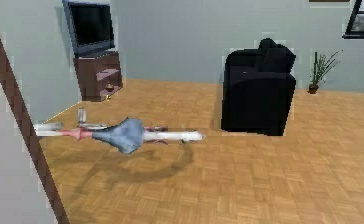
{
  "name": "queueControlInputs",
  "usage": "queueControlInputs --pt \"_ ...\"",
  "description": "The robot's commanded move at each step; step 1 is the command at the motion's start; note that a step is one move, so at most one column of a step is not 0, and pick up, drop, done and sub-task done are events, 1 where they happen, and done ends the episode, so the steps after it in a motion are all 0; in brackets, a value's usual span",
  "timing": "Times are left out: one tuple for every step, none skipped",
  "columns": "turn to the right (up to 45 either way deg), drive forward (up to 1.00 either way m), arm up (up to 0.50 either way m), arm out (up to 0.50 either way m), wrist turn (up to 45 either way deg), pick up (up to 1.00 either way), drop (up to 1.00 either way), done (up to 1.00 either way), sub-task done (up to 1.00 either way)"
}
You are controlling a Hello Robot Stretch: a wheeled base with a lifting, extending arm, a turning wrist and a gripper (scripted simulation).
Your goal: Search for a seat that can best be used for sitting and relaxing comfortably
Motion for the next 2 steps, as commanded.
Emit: queueControlInputs --pt "0.0 0.05 0.00 0.00 0.0 0.00 0.00 0.00 0.00" --pt "9.0 0.00 0.00 0.00 0.0 0.00 0.00 0.00 0.00"
